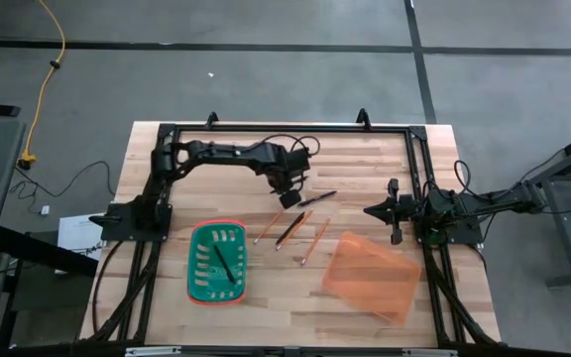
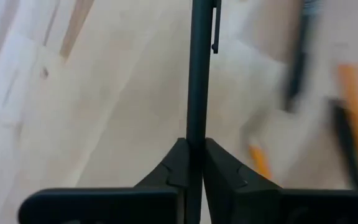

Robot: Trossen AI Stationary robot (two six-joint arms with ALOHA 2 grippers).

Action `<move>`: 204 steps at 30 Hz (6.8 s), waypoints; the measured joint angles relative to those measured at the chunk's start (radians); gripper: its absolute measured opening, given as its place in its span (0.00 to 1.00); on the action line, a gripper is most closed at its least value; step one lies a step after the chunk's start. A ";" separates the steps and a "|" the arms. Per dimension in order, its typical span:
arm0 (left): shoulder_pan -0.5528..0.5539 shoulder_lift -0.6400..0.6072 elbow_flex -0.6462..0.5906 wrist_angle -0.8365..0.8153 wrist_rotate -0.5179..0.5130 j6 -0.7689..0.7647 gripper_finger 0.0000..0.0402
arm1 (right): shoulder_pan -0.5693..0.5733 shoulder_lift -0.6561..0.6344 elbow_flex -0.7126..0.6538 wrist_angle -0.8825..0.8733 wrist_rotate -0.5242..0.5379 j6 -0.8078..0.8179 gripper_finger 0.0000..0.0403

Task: Sort pens & pencils
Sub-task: Put the black pen into the blue bin, then put the pencil into the orange bin

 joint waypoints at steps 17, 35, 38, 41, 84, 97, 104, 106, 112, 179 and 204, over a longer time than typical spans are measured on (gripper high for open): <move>-0.158 -0.275 0.027 -0.197 -0.024 0.075 0.05 | 0.000 0.000 0.000 0.000 0.001 0.000 0.00; -0.158 -0.650 -0.483 0.029 -0.028 0.100 0.03 | 0.000 0.001 0.000 0.000 0.006 0.000 0.00; -0.158 -0.673 -0.509 0.028 -0.027 0.095 0.04 | 0.000 0.000 0.000 0.000 0.005 0.000 0.00; -0.163 -0.684 -0.514 0.028 -0.016 0.091 0.04 | 0.000 0.001 0.000 0.000 0.005 0.000 0.00; -0.499 -0.941 -0.630 -0.178 -0.061 -0.099 0.05 | 0.000 0.001 0.000 0.000 0.001 0.000 0.00; -0.719 -0.934 -0.630 -0.264 -0.241 0.211 0.05 | 0.000 0.001 0.000 0.000 0.002 0.000 0.00; -0.817 -0.933 -0.630 -0.199 -0.345 0.552 0.05 | 0.000 0.001 0.000 0.000 0.006 0.000 0.00; -0.843 -0.928 -0.630 -0.168 -0.346 0.625 0.05 | 0.000 0.001 0.000 0.000 0.006 0.000 0.00; -0.903 -0.849 -0.630 -0.112 -0.405 0.703 0.05 | 0.000 0.001 0.000 0.000 0.006 0.000 0.00; -0.942 -0.626 -0.717 -0.057 -0.320 0.629 0.29 | 0.000 0.001 0.000 0.000 0.006 0.000 0.00; -0.516 -0.674 -0.593 0.327 -0.257 0.219 0.20 | 0.000 0.001 0.000 0.000 0.000 0.000 0.00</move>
